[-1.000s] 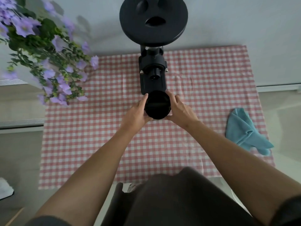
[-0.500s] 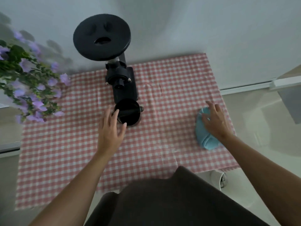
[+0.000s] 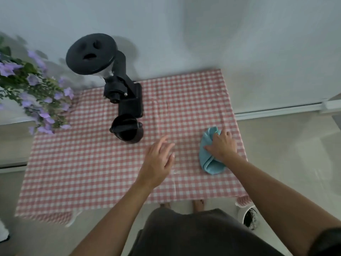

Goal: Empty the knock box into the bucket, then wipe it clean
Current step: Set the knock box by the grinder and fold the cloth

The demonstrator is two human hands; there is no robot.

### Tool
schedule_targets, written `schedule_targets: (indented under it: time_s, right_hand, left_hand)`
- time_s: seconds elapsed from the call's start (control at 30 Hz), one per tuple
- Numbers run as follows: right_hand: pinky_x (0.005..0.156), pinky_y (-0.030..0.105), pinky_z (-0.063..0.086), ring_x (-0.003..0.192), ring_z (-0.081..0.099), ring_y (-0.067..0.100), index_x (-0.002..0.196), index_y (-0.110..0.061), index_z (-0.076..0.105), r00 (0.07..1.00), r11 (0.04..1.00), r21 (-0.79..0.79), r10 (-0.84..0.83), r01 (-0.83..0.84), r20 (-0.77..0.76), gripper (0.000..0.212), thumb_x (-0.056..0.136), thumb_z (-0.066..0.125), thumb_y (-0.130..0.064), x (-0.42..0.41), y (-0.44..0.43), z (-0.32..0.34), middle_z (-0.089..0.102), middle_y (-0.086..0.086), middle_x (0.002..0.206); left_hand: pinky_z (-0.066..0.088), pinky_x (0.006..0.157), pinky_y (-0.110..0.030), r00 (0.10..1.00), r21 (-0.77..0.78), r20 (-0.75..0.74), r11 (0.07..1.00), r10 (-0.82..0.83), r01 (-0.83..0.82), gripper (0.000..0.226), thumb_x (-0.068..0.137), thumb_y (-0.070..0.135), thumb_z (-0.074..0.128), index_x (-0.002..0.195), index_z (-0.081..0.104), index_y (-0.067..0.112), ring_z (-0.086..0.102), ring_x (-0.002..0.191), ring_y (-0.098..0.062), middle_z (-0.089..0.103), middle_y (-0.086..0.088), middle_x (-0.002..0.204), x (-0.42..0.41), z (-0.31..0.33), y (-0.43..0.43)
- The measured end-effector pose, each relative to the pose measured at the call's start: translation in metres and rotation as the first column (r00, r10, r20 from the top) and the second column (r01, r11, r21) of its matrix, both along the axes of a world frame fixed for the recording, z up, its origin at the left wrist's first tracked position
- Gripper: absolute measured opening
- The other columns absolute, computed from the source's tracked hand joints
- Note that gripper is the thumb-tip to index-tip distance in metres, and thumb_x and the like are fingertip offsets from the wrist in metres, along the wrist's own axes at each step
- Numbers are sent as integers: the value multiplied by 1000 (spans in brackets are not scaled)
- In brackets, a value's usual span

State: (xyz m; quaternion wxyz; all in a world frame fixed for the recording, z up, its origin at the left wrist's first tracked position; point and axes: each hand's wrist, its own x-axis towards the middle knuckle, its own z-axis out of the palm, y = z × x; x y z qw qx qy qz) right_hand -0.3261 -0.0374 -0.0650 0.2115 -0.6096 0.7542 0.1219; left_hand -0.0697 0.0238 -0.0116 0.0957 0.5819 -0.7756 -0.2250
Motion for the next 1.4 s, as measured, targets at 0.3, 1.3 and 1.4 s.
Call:
schedule_targets:
  time_s: [0.3, 1.3, 1.4]
  right_hand:
    - [76, 38, 46, 91, 63, 29, 109, -17, 64, 833, 902, -35, 413, -431, 369, 20, 93, 57, -27, -27, 4, 70, 63, 3, 93]
    - [60, 33, 57, 69, 68, 24, 105, -15, 63, 858, 794, -442, 504, -417, 97, 9, 96, 61, -14, -122, 33, 89, 74, 7, 92]
    - [66, 34, 61, 71, 68, 19, 106, -20, 63, 837, 817, -345, 530, -462, 137, 14, 93, 65, -14, -125, 72, 45, 73, 3, 91]
  left_hand:
    - [32, 126, -42, 989, 74, 1, 987, -145, 145, 54, 106, 32, 60, 157, 49, 19, 36, 155, -23, 37, -1, 170, -61, 39, -28]
    - [66, 58, -32, 923, -172, 182, 914, -338, 368, 28, 100, -7, 63, 124, 73, 3, 74, 58, -22, 79, -11, 86, -102, 12, -44]
    - [60, 69, -25, 884, 21, 224, 909, -410, 416, 26, 107, -2, 52, 125, 68, 7, 77, 78, -24, 78, -10, 103, -109, -11, -3]
